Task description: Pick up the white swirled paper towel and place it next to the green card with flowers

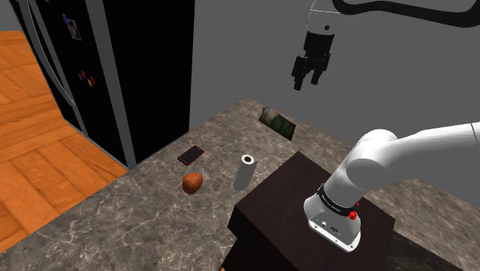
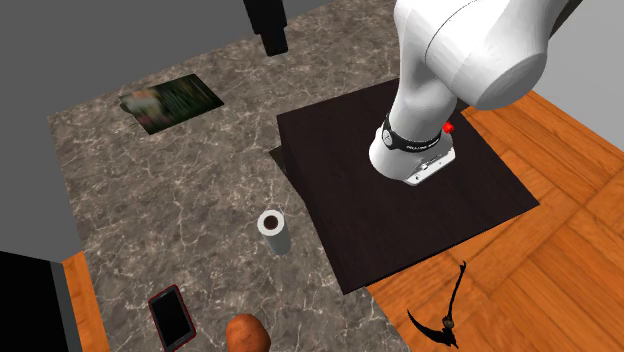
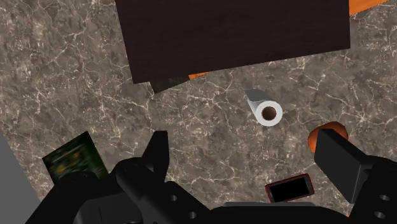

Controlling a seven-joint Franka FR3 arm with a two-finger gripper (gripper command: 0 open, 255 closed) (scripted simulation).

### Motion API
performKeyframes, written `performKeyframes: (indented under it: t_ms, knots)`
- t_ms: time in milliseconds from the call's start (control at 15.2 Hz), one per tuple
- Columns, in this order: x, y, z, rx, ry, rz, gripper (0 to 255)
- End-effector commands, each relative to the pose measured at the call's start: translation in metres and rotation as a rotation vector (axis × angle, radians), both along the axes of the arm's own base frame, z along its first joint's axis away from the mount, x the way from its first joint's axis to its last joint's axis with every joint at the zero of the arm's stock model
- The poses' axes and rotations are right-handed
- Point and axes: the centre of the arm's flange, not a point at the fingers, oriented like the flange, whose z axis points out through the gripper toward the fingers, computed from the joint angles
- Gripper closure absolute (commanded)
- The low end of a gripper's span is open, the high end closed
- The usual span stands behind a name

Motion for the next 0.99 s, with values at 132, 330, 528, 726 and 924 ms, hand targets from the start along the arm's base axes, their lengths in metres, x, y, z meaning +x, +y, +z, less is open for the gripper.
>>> performKeyframes:
  t_ms: [132,330,528,726,924]
  knots:
    - [0.002,0.005,-0.025,0.000,-0.012,-0.002,0]
    - [0.006,0.013,-0.063,0.000,-0.031,-0.005,0]
    - [0.010,0.020,-0.101,0.000,-0.049,-0.008,0]
    - [0.015,0.028,-0.139,0.000,-0.068,-0.011,0]
    - [0.021,0.035,-0.177,0.000,-0.087,-0.014,0]
